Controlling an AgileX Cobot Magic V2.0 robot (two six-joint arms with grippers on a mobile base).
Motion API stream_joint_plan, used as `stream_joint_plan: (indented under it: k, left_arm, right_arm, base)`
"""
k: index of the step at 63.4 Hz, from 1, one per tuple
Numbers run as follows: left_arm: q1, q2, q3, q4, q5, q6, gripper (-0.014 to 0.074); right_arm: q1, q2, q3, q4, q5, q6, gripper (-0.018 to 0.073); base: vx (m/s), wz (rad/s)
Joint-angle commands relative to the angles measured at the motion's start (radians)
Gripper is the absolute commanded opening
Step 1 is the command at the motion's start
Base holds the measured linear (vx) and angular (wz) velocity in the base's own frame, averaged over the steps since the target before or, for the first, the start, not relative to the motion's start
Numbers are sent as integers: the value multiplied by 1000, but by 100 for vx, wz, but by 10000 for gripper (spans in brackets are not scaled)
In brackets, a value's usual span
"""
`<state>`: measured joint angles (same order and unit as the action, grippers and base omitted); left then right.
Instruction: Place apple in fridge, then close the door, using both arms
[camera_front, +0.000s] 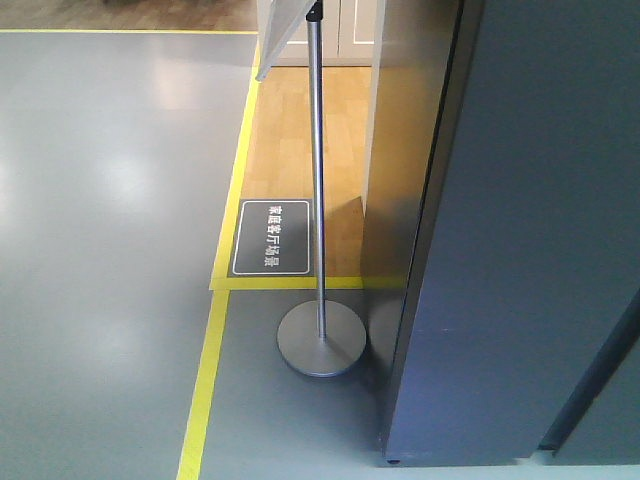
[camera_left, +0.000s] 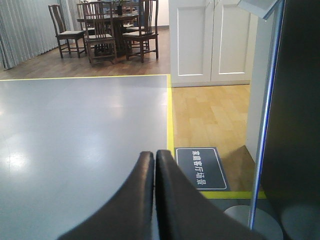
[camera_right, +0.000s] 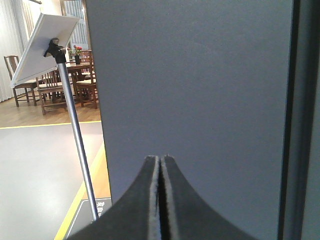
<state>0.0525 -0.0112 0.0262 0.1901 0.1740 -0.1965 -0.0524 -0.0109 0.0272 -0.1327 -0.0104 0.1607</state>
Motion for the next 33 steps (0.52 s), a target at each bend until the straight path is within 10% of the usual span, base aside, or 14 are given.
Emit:
stream_joint_plan:
  k: [1, 33]
  left_arm:
    - [1, -16, 21, -9, -70, -1, -6]
    - [1, -16, 21, -9, -70, -1, -6]
  right_arm:
    - [-5, -16, 15, -10, -79, 2, -3]
    - [-5, -16, 15, -10, -81, 2, -3]
  base:
    - [0, 0]
    - [0, 0]
